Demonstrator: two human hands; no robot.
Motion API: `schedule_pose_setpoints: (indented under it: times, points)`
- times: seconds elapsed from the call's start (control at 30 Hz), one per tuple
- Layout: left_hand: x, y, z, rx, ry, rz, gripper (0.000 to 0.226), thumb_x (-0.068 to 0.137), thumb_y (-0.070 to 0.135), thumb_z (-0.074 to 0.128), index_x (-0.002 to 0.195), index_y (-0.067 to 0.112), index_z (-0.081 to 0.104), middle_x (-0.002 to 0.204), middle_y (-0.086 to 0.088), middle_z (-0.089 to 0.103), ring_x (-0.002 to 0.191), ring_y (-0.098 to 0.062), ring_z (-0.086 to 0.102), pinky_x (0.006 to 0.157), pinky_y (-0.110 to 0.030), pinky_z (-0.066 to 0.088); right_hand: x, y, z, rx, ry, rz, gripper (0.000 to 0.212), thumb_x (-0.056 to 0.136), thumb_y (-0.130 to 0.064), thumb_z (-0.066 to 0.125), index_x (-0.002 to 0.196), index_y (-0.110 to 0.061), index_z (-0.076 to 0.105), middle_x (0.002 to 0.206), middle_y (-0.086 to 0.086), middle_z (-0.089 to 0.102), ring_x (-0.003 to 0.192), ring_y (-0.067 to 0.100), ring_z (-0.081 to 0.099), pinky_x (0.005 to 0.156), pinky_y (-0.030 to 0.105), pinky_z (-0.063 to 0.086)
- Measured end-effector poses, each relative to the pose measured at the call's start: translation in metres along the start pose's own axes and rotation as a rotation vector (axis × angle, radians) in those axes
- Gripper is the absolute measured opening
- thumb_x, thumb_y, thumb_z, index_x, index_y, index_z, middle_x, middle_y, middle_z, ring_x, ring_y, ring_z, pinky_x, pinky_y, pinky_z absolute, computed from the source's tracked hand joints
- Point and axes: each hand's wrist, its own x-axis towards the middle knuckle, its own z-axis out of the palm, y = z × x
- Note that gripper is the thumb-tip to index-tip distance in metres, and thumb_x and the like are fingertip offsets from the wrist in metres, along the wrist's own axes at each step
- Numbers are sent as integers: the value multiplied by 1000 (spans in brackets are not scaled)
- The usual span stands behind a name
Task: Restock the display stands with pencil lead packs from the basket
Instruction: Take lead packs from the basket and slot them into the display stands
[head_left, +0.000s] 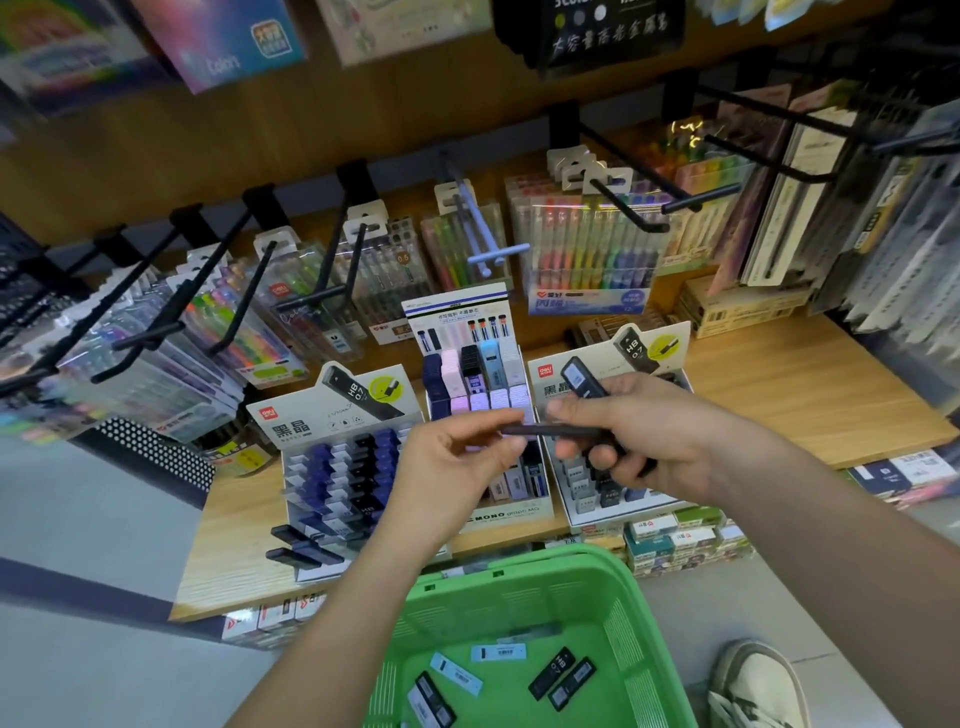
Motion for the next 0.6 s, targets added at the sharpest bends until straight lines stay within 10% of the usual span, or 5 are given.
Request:
schedule_pose_setpoints:
  times: [0.33, 0.6]
  points:
    - [-26, 6, 4, -220, -81, -201, 31, 71, 39, 70, 84, 12, 77, 80, -10, 73, 65, -12, 60, 61, -21, 51, 0, 1, 16, 186, 35, -135, 9, 85, -13, 72, 79, -15, 66, 66, -2, 63, 54, 6, 47, 33, 14, 24]
    - [-14, 12, -15, -245, -20, -161, 43, 76, 41, 67, 118, 30, 65, 78, 1, 69, 67, -11, 62, 62, -27, 54, 2, 2, 26, -108, 8, -166, 8, 85, -16, 74, 78, -16, 69, 52, -9, 54, 48, 5, 38, 38, 17, 25]
